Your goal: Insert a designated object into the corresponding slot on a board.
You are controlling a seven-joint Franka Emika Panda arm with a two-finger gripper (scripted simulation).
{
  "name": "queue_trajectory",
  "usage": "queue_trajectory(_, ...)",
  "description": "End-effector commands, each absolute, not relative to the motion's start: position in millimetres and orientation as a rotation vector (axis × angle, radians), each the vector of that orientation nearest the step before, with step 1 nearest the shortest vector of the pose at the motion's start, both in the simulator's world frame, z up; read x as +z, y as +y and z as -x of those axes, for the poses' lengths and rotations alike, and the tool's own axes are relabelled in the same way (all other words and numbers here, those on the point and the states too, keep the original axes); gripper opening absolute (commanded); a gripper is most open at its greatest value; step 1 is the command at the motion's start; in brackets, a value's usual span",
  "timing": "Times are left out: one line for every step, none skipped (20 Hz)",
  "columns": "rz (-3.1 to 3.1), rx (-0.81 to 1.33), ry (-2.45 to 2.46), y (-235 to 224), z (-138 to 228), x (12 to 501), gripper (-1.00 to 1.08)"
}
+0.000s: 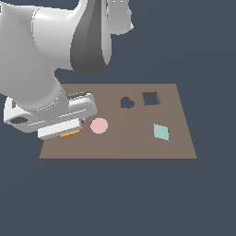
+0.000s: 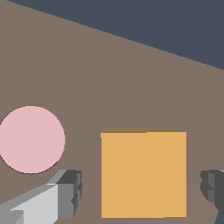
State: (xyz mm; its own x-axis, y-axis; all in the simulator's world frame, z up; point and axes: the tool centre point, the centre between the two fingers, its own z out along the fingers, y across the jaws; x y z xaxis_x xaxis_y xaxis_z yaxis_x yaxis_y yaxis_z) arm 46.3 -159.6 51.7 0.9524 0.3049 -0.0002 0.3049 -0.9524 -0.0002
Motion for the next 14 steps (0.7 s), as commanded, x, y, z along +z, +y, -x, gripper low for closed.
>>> queue_trajectory(3.102, 0.000, -0.494, -161.3, -48.0, 50.0, 1.00)
queue_trajectory(3.102, 0.000, -0.494, -161.6, -48.0, 49.8, 1.00)
queue_trajectory(3.103, 0.001, -0.490, -161.1, -47.2, 50.3, 1.00)
queue_trajectory(3.103, 0.001, -0.490, -161.1, -47.2, 49.9, 1.00)
queue_trajectory(3.103, 0.001, -0.490, -161.3, -47.3, 48.9, 1.00)
queue_trajectory(3.103, 0.001, -0.491, -161.0, -47.5, 47.3, 1.00)
queue_trajectory(3.103, 0.001, -0.491, -161.3, -47.6, 44.9, 1.00)
queue_trajectory(3.103, 0.000, -0.492, -161.2, -47.8, 41.9, 1.00)
queue_trajectory(3.103, 0.000, -0.493, -161.3, -48.1, 38.3, 1.00)
queue_trajectory(3.102, 0.000, -0.494, -161.1, -48.3, 35.3, 1.00)
queue_trajectory(3.102, 0.000, -0.494, -161.4, -48.4, 32.9, 1.00)
queue_trajectory(3.102, 0.000, -0.495, -161.1, -48.5, 31.3, 1.00)
queue_trajectory(3.102, 0.000, -0.495, -161.2, -48.5, 30.3, 1.00)
queue_trajectory(3.102, 0.000, -0.495, -161.3, -48.6, 29.9, 1.00)
